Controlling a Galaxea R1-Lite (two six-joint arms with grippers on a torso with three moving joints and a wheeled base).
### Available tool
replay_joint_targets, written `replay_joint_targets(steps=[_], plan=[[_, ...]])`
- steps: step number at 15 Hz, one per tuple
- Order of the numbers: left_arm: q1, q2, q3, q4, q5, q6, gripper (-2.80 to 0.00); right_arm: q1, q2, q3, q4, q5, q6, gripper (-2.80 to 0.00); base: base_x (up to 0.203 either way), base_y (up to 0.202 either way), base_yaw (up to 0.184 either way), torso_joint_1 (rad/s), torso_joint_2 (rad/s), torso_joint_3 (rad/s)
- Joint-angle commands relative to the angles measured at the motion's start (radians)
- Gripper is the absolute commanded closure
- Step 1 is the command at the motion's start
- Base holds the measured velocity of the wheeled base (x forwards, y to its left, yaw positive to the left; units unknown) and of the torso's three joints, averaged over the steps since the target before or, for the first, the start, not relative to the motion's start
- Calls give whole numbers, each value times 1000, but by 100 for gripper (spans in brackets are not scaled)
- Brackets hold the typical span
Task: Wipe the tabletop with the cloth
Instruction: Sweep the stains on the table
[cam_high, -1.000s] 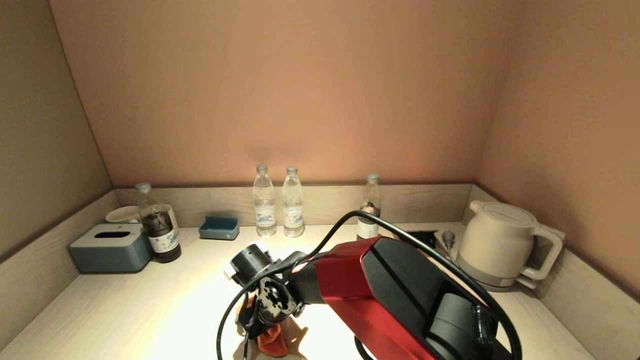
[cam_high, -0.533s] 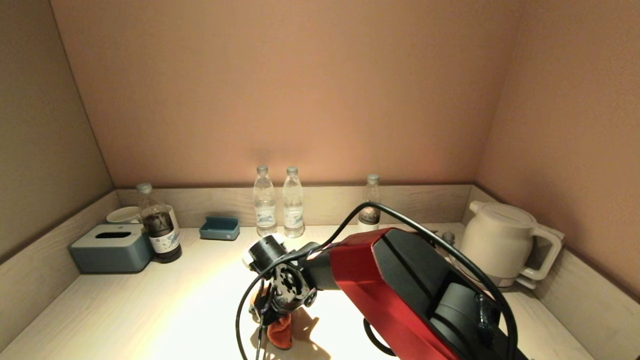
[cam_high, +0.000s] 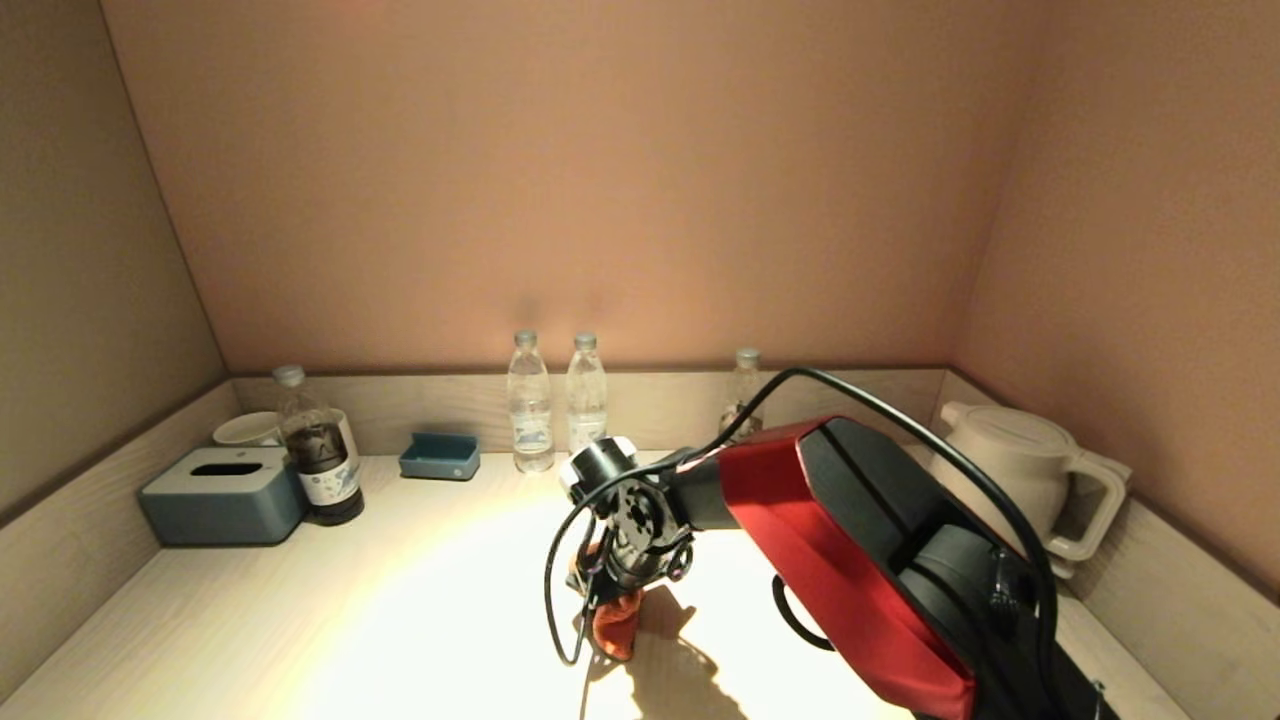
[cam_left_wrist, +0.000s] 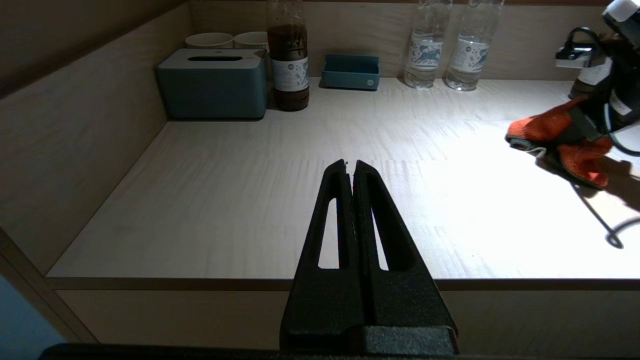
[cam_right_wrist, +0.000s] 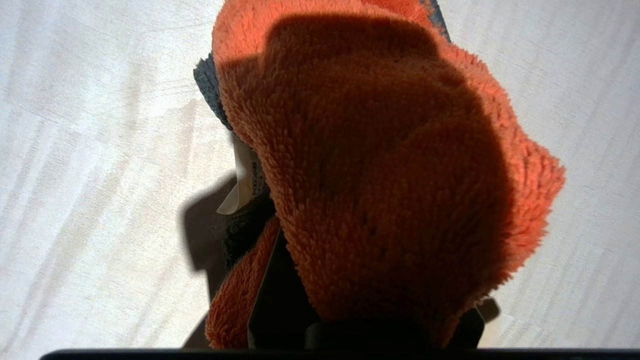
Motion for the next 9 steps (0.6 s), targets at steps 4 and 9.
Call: replay_joint_targets(steps=[4,9], plan=[[1,0,0,0,0,-1,0,-89,-78,68,-2,11,1,0,0,0,0,0,0,0],[1,0,0,0,0,-1,0,-109,-150,180,-10,15,2,0,0,0,0,0,0,0]])
